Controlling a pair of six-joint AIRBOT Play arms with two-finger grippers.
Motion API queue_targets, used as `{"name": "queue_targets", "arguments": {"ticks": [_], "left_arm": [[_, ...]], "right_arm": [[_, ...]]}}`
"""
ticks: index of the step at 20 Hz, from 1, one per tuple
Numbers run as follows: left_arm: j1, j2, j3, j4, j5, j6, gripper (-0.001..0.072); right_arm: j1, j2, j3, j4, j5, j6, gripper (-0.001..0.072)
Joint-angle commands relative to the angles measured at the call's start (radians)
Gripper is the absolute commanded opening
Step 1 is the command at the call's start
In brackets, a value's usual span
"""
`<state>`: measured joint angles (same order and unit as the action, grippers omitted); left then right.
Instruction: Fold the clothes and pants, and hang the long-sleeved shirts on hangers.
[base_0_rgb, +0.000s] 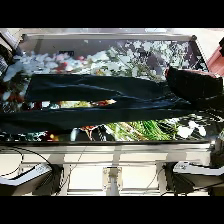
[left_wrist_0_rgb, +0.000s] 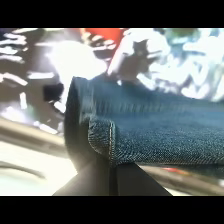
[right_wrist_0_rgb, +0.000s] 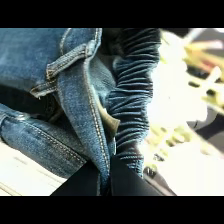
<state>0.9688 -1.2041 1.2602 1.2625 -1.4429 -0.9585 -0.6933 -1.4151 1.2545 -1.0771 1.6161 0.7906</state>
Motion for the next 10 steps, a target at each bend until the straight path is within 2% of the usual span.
{"name": "queue_targets", "arguments": {"ticks": [1, 6, 10], "left_arm": [[-0.011, -0.003, -0.052, -0.003, 0.006, 0.005, 0.003], [-0.061, -0.003, -0.234, 0.13, -0.01, 0.005, 0.003], [-0.061, 0.012, -0.259, 0.124, -0.002, 0.006, 0.003]], "right_arm": [[-0.057, 0.08, -0.075, -0.01, -0.024, 0.012, 0.0032], [-0.056, 0.132, -0.297, -0.092, -0.093, 0.034, 0.0033], [-0.06, 0.175, -0.353, -0.211, -0.108, 0.074, 0.0033]]}}
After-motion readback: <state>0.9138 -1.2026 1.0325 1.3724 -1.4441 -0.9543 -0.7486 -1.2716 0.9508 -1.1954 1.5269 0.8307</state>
